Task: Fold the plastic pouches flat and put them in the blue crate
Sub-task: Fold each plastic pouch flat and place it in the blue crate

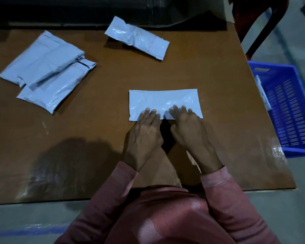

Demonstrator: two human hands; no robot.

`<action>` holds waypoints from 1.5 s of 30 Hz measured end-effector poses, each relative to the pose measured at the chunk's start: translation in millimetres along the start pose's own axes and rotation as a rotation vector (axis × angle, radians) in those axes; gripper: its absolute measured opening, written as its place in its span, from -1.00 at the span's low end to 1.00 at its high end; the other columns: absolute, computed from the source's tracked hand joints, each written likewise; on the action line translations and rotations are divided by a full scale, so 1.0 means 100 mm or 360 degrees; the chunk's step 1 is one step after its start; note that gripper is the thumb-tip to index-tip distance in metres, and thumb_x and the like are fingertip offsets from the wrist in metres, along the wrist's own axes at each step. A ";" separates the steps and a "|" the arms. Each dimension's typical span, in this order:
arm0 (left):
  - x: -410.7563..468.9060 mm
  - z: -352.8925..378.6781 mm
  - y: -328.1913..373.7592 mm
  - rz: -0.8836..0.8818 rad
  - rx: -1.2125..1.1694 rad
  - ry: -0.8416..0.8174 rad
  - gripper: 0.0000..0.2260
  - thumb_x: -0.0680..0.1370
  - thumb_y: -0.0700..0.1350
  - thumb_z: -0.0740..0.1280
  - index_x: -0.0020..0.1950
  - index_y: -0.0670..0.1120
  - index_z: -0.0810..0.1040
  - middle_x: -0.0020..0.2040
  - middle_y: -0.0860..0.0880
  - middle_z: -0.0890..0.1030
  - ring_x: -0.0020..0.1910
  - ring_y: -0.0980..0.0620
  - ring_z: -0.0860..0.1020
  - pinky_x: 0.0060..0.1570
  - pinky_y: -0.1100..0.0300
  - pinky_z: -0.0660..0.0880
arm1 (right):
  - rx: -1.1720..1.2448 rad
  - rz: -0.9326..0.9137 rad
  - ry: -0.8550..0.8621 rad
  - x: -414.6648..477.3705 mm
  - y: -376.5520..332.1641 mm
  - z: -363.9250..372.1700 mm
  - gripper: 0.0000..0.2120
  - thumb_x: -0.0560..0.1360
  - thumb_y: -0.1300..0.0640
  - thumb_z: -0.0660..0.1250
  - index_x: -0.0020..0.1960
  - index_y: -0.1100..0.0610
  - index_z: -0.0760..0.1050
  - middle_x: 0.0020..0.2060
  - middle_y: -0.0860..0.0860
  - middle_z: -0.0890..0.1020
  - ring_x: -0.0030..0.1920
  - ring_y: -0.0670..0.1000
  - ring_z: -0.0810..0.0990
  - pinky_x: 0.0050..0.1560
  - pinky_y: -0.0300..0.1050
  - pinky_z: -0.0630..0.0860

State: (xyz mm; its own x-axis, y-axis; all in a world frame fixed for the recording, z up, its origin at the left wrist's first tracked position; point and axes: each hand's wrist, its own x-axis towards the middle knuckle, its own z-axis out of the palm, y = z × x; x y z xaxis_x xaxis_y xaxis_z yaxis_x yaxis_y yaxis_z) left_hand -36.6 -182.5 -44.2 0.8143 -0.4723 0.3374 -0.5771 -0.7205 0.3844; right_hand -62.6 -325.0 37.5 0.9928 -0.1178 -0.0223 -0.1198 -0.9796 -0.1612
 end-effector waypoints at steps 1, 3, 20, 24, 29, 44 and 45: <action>0.03 -0.01 0.00 -0.0001 -0.0018 0.0009 -0.50 0.49 -0.20 0.10 0.34 -0.34 0.57 0.35 -0.29 0.58 0.41 -0.28 0.50 0.41 -0.15 0.43 | 0.0106 -0.0016 0.0001 0.04 0.01 0.04 -0.50 0.40 0.35 0.27 0.35 0.28 0.52 0.32 0.22 0.55 0.30 0.27 0.52 0.15 -0.02 0.48; 0.11 0.01 0.00 -0.0028 -0.0057 -0.0040 -0.44 0.51 -0.16 0.04 0.45 -0.34 0.47 0.46 -0.29 0.48 0.50 -0.27 0.39 0.51 -0.13 0.32 | 0.0226 0.0001 -0.0179 0.13 0.02 0.12 -0.40 0.46 0.37 0.23 0.51 0.25 0.35 0.53 0.17 0.34 0.55 0.24 0.24 0.50 0.08 0.21; 0.75 -0.27 -0.08 -0.0195 0.0525 -0.0878 -0.73 0.44 -0.20 0.37 0.14 -0.04 0.61 -0.10 -0.05 0.64 -0.19 -0.14 0.61 -0.32 0.11 0.25 | 0.0549 0.0113 0.0056 0.53 0.21 0.36 -0.42 0.47 0.22 0.33 0.49 0.10 0.44 0.50 0.07 0.41 0.54 0.16 0.30 0.37 0.04 0.42; 0.73 -0.28 -0.02 -0.0058 0.0492 -0.0658 -0.60 0.30 -0.41 0.33 0.09 -0.15 0.64 -0.06 -0.12 0.65 -0.21 -0.16 0.64 -0.47 0.15 0.28 | 0.0613 0.0030 -0.0068 0.54 0.28 0.60 -0.40 0.52 0.32 0.36 0.54 0.14 0.35 0.55 0.06 0.34 0.60 0.16 0.16 0.52 0.19 0.27; 0.68 -0.23 0.15 0.0039 0.1027 -0.0784 -0.41 0.47 -0.11 0.05 0.51 -0.01 0.46 0.45 0.05 0.52 0.23 0.13 0.56 -0.49 0.21 0.14 | 0.0488 0.0056 -0.0086 0.57 0.24 0.64 -0.43 0.56 0.32 0.25 0.56 0.12 0.32 0.57 0.05 0.30 0.61 0.17 0.12 0.51 0.19 0.23; 0.64 -0.09 0.15 0.0028 0.0932 -0.0598 -0.41 0.57 -0.18 0.04 0.64 -0.07 0.15 0.61 -0.11 0.28 0.44 -0.07 0.42 -0.14 0.17 0.54 | 0.0453 0.0046 -0.0003 0.63 0.36 0.48 -0.50 0.63 0.24 0.20 0.57 0.24 0.26 0.58 0.17 0.23 0.61 0.24 0.08 0.54 0.17 0.18; 0.64 -0.09 0.16 0.0025 0.0911 -0.0607 -0.38 0.57 -0.17 0.01 0.66 -0.04 0.09 0.63 -0.12 0.24 0.47 -0.09 0.38 -0.10 0.16 0.54 | 0.0463 0.0077 0.0028 0.63 0.37 0.52 -0.50 0.65 0.21 0.19 0.58 0.24 0.24 0.59 0.18 0.22 0.61 0.25 0.06 0.57 0.20 0.11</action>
State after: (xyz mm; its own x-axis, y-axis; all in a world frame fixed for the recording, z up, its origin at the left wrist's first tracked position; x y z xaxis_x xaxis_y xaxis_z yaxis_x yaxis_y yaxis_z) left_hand 5.8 -219.4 -8.8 0.8316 -0.5547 -0.0273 -0.5509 -0.8175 -0.1678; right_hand -5.0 -360.2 -21.0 0.9855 -0.1687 -0.0201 -0.1604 -0.8852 -0.4367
